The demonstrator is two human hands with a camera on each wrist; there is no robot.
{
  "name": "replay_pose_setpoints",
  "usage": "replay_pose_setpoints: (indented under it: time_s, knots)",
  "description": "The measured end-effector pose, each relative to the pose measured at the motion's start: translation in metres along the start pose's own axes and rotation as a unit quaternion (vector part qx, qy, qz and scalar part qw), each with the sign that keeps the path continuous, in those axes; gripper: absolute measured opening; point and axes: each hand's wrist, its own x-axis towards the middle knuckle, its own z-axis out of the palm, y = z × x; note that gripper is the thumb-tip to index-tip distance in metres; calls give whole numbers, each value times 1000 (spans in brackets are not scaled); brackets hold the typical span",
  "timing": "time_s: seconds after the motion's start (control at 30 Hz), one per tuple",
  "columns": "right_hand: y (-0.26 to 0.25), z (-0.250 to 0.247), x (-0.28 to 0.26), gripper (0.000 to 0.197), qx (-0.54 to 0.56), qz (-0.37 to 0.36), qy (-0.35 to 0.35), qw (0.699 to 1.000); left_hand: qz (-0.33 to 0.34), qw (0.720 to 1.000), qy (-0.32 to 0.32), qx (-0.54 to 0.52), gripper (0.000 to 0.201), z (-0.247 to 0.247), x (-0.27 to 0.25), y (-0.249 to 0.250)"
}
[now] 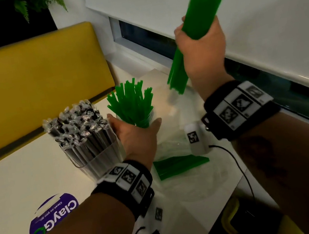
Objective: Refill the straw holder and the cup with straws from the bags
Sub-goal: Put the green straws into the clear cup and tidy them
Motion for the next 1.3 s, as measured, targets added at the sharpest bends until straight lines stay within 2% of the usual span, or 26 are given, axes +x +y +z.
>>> replay_pose_setpoints:
  time_s: [0.1,0.3,0.4,0.5,0.6,0.67,0.73,0.8,0.83,0.9,0.93,0.97,1.0,1.07,1.1,1.13,1.2,1.23,1.3]
  knots:
    - [12,31,-4,21,-15,-1,-54,998,-10,1000,15,-15,139,7,19,0]
    - [17,76,-25,24,26,30,-164,986,34,998,33,-37,125,12,33,-13]
    - [24,80,-22,29,22,53,-171,984,45,997,56,-26,123,14,34,-16]
    - [46,70,-29,26,-31,97,-168,981,64,996,59,-5,118,19,35,-17]
    - [61,59,-34,28,-57,135,-200,969,69,994,80,13,118,22,37,-18]
    - [59,55,-31,45,-68,106,-256,958,77,993,90,17,118,23,36,-19]
    - [55,52,-26,78,-67,50,-291,953,80,991,103,22,115,23,34,-18]
    - [46,52,-21,108,-68,-54,-261,961,88,989,114,29,113,23,32,-17]
    - [39,52,-19,114,-79,-133,-235,960,94,988,121,37,112,23,31,-17]
    - [27,53,-14,104,-127,-297,-193,926,98,986,121,55,110,21,30,-16]
    - [26,55,-11,92,-163,-350,-201,900,97,986,120,60,110,20,29,-15]
    - [28,56,-11,80,-206,-370,-241,873,97,987,115,61,110,20,31,-17]
    - [32,58,-13,69,-264,-356,-313,840,89,988,107,60,111,20,32,-17]
    - [49,56,-21,54,-388,-251,-460,758,88,990,96,48,113,20,36,-18]
    - [57,54,-24,52,-424,-204,-497,730,90,991,90,42,114,20,36,-17]
    - [60,52,-27,53,-434,-182,-511,719,90,991,85,45,116,20,36,-15]
    - [56,47,-28,54,-412,-176,-508,736,68,994,61,59,127,21,34,-13]
    - [52,43,-28,55,-391,-196,-490,754,48,996,47,55,138,20,32,-15]
    - [42,29,-34,48,-316,-258,-407,817,8,999,29,31,152,18,30,-20]
